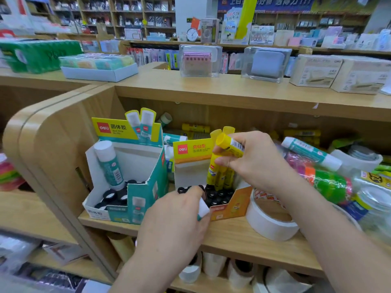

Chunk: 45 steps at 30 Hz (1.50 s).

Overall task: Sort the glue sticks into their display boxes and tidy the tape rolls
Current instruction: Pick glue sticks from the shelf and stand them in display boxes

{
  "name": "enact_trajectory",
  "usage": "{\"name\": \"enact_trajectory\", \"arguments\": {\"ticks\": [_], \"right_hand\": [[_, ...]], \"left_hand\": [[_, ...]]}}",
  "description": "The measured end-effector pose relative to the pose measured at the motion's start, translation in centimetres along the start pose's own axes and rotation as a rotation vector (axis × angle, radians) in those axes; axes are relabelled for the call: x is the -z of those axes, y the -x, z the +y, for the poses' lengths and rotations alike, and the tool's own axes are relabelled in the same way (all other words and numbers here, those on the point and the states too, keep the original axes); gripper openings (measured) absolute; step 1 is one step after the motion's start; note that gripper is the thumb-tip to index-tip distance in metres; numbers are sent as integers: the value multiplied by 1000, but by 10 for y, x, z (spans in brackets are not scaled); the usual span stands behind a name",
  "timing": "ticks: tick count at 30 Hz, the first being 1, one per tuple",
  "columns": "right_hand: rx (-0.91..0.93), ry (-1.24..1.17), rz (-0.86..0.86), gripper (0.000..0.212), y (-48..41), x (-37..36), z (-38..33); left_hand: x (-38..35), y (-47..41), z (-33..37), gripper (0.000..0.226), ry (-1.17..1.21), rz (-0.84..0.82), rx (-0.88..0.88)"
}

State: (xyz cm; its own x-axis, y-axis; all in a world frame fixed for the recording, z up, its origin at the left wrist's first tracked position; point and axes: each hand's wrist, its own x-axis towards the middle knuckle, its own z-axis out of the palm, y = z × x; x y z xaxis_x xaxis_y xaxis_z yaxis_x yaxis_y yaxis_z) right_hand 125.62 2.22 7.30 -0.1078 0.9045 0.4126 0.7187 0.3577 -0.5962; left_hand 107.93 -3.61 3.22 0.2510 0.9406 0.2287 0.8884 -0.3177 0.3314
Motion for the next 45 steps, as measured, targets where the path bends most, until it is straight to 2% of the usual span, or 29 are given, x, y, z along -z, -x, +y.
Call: {"name": "enact_trajectory", "arguments": {"ticks": [7, 12, 15, 17, 21, 25, 27, 28, 29, 31, 33, 35, 37, 40, 43, 45], "right_hand": [[60, 282, -121, 9, -3, -6, 1], [61, 358, -166, 13, -5, -4, 0], [43, 343, -185, 31, -7, -6, 1], [45, 331, -195, 37, -9, -6, 2], [61, 223, -201, 21, -8, -5, 6], [34, -58, 53, 10, -6, 0, -7], [20, -184, 146, 10, -5, 5, -23], [7, -283, 130, 11, -4, 8, -31], [-22, -417, 55, 15, -2, 10, -40], [-90, -686, -231, 26, 5, 10, -55], [-97, -839, -506, 33, 13, 4, -67], [-82, -968, -629, 39, 15, -4, -76], [-83, -1094, -589, 36, 12, -13, -81], [-120, -1106, -330, 25, 4, -23, -86], [-83, -933, -114, 20, -4, -30, -87], [2, -666, 4, 14, -11, -33, -90]], "left_hand": [[-5, -4, -4, 29, 33, 15, -19], [0, -8, 0, 27, 214, 105, -51], [4, -13, 4, 36, 315, 173, -106], [7, -13, 6, 32, 371, 209, -127], [21, -2, 2, 19, 579, 290, -166], [48, 5, -8, 34, 839, 339, -163], [62, 8, -12, 37, 824, 384, -190], [70, 9, -13, 38, 789, 435, -223], [78, 9, -13, 38, 758, 498, -260], [91, 7, -15, 42, 784, 628, -318], [99, 0, -19, 42, 1007, 715, -317], [98, -7, -25, 36, 1255, 739, -238], [92, -11, -31, 22, 1282, 763, -154], [79, -9, -40, 13, 1216, 724, -74], [67, -6, -58, 14, 1105, 593, -35], [59, -5, -76, 17, 933, 541, -27]]}}
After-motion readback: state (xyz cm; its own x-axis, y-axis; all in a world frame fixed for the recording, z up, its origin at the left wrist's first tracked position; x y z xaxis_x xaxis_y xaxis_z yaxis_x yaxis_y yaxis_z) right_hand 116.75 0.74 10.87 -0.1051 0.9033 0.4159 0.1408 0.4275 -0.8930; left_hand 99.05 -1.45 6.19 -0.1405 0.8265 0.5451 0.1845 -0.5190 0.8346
